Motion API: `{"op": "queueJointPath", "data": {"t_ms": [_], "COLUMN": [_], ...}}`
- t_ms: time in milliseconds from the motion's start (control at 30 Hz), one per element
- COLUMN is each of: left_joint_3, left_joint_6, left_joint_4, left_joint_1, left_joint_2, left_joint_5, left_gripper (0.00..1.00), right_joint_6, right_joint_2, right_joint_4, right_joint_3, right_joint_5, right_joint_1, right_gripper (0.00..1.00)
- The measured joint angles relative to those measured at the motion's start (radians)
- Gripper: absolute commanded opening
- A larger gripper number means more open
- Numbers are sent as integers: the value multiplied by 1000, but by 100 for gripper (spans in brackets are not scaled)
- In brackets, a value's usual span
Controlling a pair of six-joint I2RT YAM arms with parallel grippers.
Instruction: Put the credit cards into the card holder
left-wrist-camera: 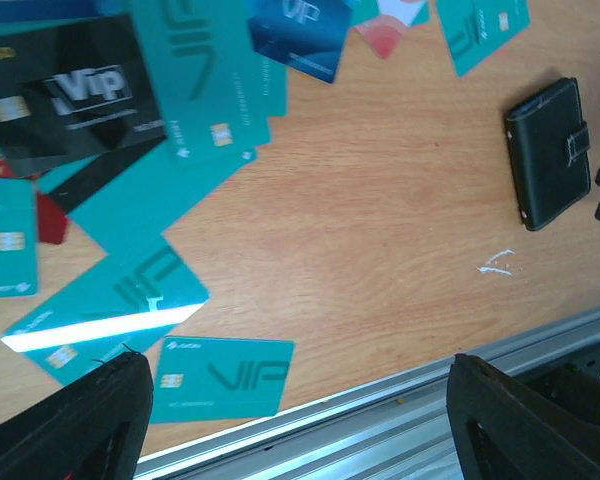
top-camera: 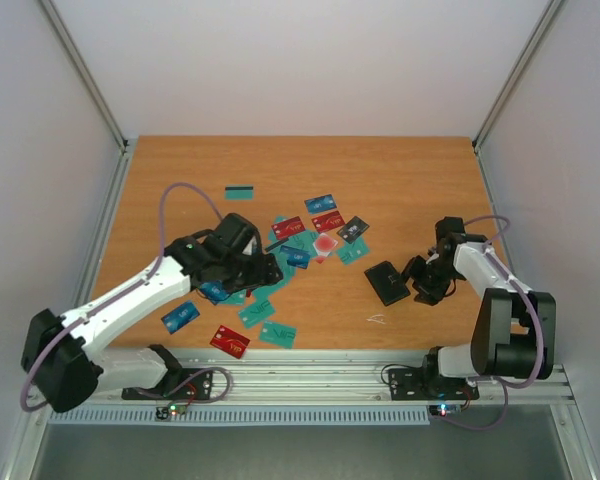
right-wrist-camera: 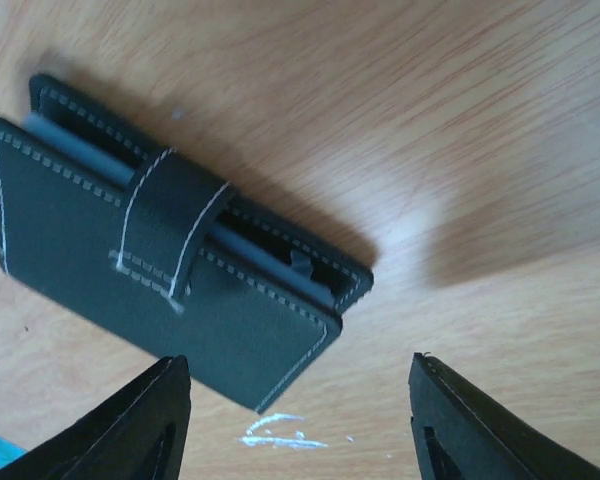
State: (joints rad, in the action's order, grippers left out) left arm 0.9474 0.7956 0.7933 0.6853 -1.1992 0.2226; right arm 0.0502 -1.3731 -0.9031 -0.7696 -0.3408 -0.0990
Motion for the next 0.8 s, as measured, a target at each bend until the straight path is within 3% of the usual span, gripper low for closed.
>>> {"op": "queueJointPath", "data": {"t_ms": [200, 367, 733, 800], "left_joint_3": [73, 121, 249, 257], "left_joint_6": [21, 24, -14, -20], "left_joint_4": [-53, -89, -116, -121], "left_joint_1": [98, 141, 146, 146], "left_joint_2": [-128, -214, -373, -394], "left_joint_5": [-15, -17, 3, 11], "left_gripper": [81, 81, 81, 81], "right_joint_6": [-4, -8, -29, -29], "right_joint_2": [-60, -101, -126, -126], "right_joint_4": [53, 88, 118, 118], "right_joint_3": [2, 5, 18, 19], "right_joint_5": [-21, -38, -84, -97], "right_joint_1": [-18, -19, -19, -20], "right_gripper": [46, 42, 2, 1]}}
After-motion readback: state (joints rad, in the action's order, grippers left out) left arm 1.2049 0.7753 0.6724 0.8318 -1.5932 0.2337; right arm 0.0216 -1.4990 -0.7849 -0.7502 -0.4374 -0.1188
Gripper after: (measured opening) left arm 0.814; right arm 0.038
